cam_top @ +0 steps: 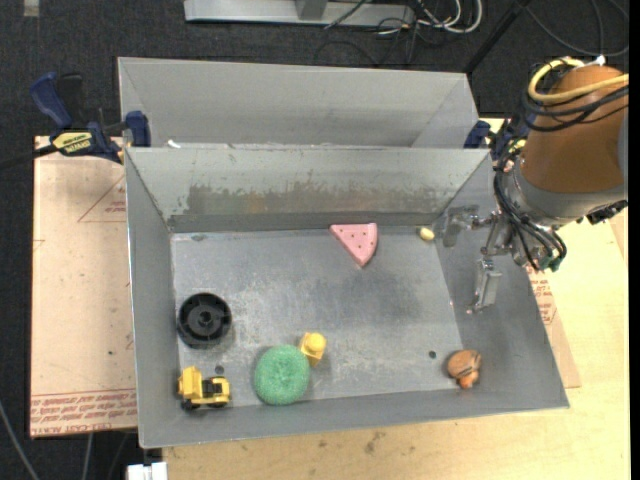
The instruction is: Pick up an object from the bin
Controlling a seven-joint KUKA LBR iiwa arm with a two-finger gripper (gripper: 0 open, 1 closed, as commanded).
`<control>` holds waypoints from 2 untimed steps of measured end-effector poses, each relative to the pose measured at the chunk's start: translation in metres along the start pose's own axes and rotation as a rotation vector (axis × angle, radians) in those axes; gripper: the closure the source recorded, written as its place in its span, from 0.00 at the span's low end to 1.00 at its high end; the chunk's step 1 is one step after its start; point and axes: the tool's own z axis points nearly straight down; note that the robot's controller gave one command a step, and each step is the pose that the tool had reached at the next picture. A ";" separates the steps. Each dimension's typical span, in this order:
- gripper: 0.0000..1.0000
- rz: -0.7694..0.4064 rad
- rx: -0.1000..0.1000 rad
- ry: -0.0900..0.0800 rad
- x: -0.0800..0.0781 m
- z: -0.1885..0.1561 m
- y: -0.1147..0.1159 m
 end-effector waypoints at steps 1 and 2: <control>0.00 -0.003 0.001 -0.007 -0.001 -0.005 0.001; 0.00 -0.293 0.003 -0.012 0.020 0.038 -0.006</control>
Offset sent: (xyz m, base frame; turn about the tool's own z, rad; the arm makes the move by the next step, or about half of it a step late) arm -0.0660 -0.0211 -0.1249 -0.8355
